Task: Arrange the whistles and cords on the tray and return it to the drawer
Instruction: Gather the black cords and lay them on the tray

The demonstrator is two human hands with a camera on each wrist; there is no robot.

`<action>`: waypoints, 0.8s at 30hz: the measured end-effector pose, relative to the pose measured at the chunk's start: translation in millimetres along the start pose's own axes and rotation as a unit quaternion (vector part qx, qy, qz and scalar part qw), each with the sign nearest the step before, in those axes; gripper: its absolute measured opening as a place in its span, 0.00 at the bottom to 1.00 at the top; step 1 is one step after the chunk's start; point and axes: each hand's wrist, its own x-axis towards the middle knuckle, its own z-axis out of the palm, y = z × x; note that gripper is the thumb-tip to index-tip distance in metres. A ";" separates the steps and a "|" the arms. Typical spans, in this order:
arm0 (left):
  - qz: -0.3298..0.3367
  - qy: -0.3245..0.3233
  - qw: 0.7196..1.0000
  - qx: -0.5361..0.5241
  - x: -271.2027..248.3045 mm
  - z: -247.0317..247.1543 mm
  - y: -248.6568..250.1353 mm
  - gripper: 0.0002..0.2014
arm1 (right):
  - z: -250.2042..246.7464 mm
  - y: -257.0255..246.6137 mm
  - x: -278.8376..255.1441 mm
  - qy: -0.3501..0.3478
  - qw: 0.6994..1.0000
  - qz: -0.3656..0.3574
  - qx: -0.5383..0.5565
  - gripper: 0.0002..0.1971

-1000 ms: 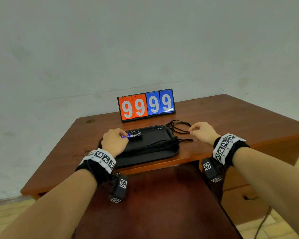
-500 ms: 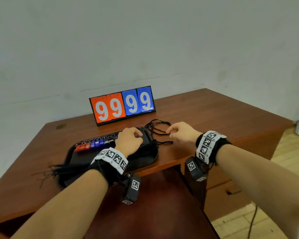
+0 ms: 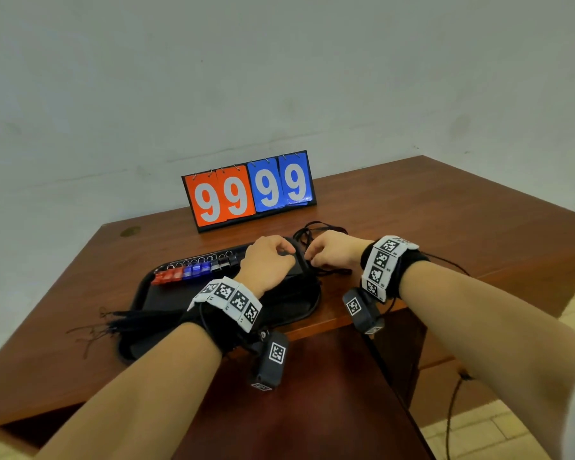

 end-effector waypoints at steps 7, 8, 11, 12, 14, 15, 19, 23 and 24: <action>-0.005 0.001 1.000 -0.001 -1.5 0.8 -1.9 0.08 | -1.0 -2.3 4.3 -0.002 1.000 0.027 0.005 0.10; -0.007 0.001 1.000 -0.001 -1.9 1.6 -2.0 0.08 | -0.9 -2.4 4.5 -0.001 1.000 0.030 0.009 0.10; -0.010 0.000 1.000 0.000 -3.3 3.8 -0.5 0.08 | 1.6 -2.7 5.0 0.003 0.999 0.044 0.010 0.11; -0.010 0.000 1.000 0.000 -3.2 4.6 -0.3 0.08 | 2.4 -2.0 5.7 0.002 0.999 0.049 0.008 0.11; -0.010 0.001 1.000 -0.002 -3.7 5.3 0.7 0.08 | 3.6 -0.4 6.8 0.003 0.998 0.059 0.017 0.12; -0.011 0.002 1.000 -0.004 -3.9 5.6 1.2 0.08 | 3.1 0.8 6.7 0.007 0.998 0.064 0.027 0.12; -0.008 0.004 0.998 -0.056 -1.8 7.4 8.4 0.07 | -11.0 7.4 -0.6 0.050 0.992 0.055 0.106 0.10; 0.006 0.008 0.996 -0.083 4.7 14.9 27.4 0.07 | -34.8 13.2 -19.2 0.121 0.967 0.049 0.218 0.08; 0.010 0.006 0.996 -0.083 6.2 18.3 32.6 0.08 | -39.8 15.3 -24.7 0.132 0.962 0.043 0.235 0.09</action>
